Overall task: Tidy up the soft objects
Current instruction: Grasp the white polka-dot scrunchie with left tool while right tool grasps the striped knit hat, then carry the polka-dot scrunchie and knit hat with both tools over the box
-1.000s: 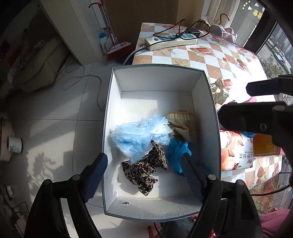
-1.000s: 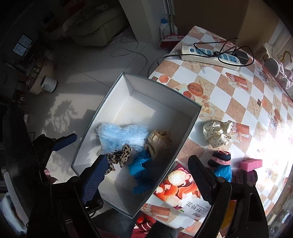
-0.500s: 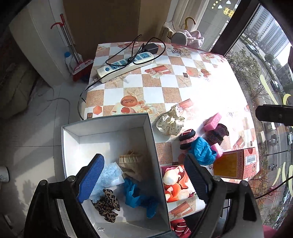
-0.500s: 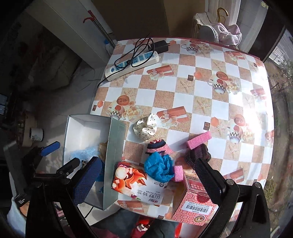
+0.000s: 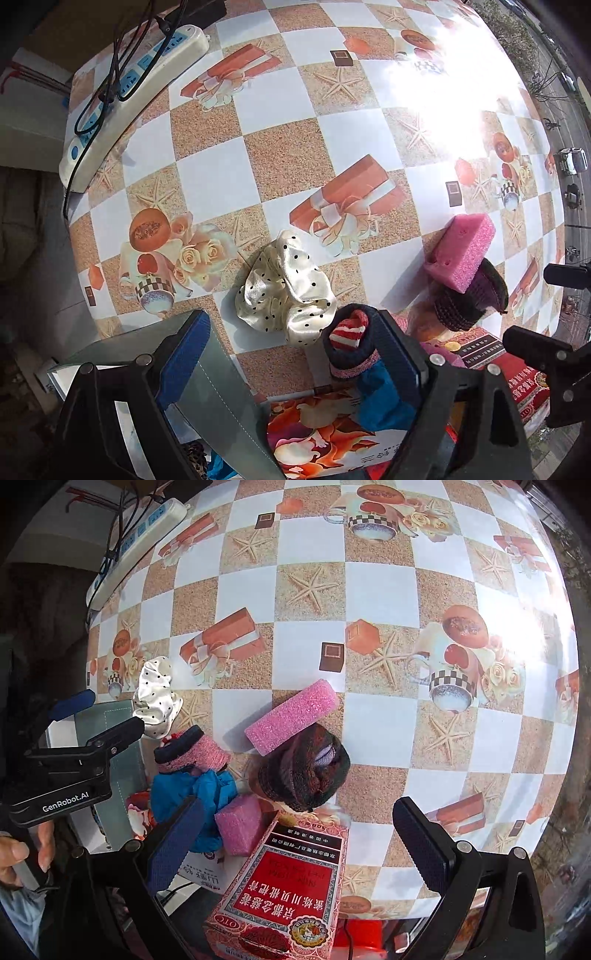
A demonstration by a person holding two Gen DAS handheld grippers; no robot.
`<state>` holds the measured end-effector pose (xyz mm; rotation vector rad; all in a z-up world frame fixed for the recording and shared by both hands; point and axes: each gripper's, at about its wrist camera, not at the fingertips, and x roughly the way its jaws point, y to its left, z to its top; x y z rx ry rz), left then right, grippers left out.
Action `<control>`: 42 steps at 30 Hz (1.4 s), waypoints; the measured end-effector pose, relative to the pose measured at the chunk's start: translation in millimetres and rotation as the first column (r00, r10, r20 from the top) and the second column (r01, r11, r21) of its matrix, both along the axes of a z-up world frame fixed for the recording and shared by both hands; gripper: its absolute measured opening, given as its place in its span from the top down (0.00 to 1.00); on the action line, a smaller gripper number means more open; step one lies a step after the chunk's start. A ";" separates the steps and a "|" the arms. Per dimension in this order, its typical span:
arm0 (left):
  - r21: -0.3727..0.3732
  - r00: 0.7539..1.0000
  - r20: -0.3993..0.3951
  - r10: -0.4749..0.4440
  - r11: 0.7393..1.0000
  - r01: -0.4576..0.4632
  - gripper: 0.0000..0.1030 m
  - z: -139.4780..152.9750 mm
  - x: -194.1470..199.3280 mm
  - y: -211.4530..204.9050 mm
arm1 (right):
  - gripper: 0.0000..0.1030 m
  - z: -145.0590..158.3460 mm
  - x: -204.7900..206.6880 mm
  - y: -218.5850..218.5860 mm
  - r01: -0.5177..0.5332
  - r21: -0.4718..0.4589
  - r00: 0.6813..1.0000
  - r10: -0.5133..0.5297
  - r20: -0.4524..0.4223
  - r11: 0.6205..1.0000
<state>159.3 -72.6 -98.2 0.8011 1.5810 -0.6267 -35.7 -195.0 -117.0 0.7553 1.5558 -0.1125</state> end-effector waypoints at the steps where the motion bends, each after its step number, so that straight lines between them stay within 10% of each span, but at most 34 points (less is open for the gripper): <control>1: 0.019 1.000 -0.004 0.001 1.000 -0.001 0.12 -7.8 0.2 -3.0 | 0.00 -11.4 3.4 0.1 -0.009 0.017 1.000 0.009 -0.014 1.000; 10: 0.168 0.998 -0.062 -0.014 0.985 0.024 0.13 -61.0 -0.4 -17.3 | 0.03 -69.0 19.9 1.2 -0.065 0.100 0.994 0.074 -0.081 0.993; 12: 0.188 0.998 -0.058 0.002 0.982 0.009 0.20 -64.8 1.8 -14.4 | 0.38 -69.8 19.3 1.9 -0.074 0.105 0.994 0.082 -0.070 0.992; 14: 0.194 0.998 -0.058 0.002 0.981 0.009 0.43 -66.7 3.1 -10.7 | 0.40 -71.2 16.0 1.4 -0.068 0.124 0.995 0.077 -0.068 0.990; 17: 0.156 0.998 -0.065 0.015 0.988 -0.005 0.73 -60.1 6.4 -3.8 | 0.48 -66.9 7.9 -3.4 -0.064 0.125 0.997 0.069 -0.043 0.990; 29: -0.154 0.984 0.162 -0.069 0.984 0.094 0.78 41.1 -29.3 -25.7 | 0.67 -18.4 -67.2 -45.8 0.142 -0.005 0.983 -0.140 0.114 0.990; 35: -0.210 0.964 0.227 -0.141 0.959 0.190 0.78 69.4 -61.6 -43.4 | 0.66 -11.5 -93.2 -56.7 0.189 -0.048 0.975 -0.182 0.129 0.981; 38: -0.215 0.963 0.230 -0.144 0.957 0.194 0.78 77.4 -73.0 -38.1 | 0.27 -15.5 -78.8 -58.5 0.231 -0.089 0.968 -0.220 0.118 0.969; 42: -0.212 0.958 0.248 -0.141 0.957 0.196 0.78 87.3 -85.1 -32.1 | 0.26 -37.7 -61.0 -57.4 0.220 -0.102 0.971 -0.207 0.120 0.970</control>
